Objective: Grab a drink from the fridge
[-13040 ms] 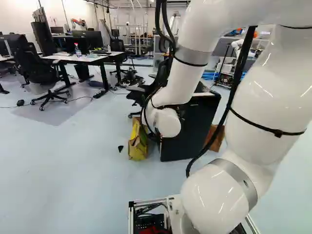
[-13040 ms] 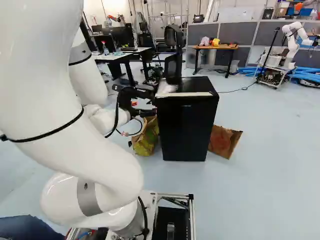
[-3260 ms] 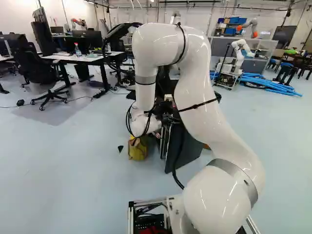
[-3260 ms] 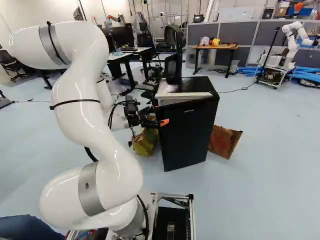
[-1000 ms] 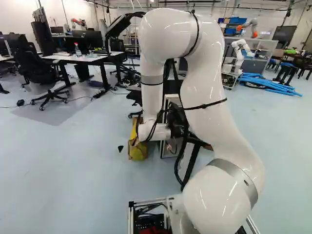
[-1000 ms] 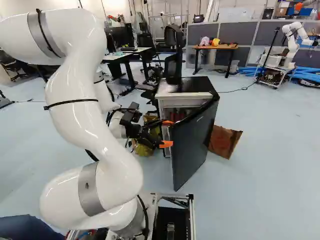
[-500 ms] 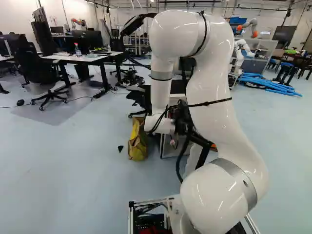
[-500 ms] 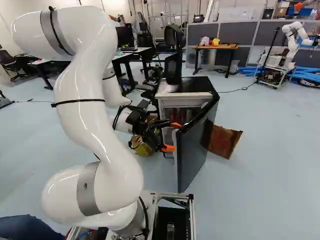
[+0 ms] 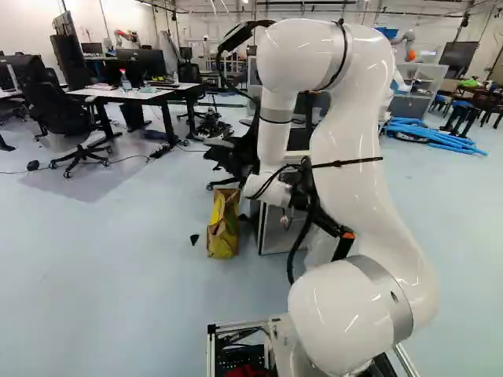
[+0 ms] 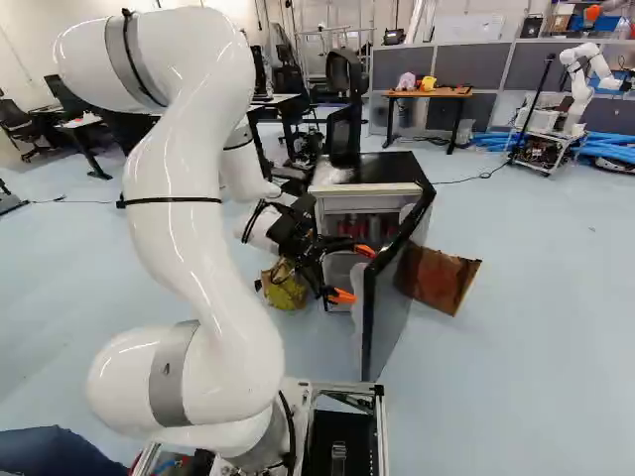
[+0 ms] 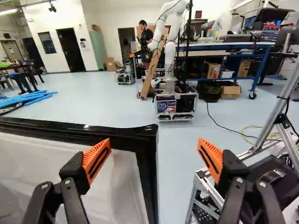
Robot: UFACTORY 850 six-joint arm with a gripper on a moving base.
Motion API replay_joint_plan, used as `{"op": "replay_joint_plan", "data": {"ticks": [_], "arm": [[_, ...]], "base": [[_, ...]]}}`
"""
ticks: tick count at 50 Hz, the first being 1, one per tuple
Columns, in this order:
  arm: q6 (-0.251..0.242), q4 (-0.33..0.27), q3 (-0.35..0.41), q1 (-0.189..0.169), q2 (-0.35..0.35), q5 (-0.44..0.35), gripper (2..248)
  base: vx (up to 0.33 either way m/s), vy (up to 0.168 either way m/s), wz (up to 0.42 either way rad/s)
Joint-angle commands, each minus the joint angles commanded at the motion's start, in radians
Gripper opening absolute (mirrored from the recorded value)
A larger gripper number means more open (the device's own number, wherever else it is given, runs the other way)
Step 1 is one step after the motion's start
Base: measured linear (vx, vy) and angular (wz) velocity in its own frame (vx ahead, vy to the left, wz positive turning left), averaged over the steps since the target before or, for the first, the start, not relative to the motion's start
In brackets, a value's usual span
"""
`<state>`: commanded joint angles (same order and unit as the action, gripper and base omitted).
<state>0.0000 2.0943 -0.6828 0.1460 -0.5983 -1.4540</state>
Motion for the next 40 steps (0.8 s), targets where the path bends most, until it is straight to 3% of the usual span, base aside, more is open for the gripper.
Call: {"op": "replay_joint_plan", "data": {"ticks": [40], "arm": [[0.0, 0.0, -0.15, -0.193, -0.024, 0.0, 247]], "base": [[0.0, 0.0, 0.0]]}}
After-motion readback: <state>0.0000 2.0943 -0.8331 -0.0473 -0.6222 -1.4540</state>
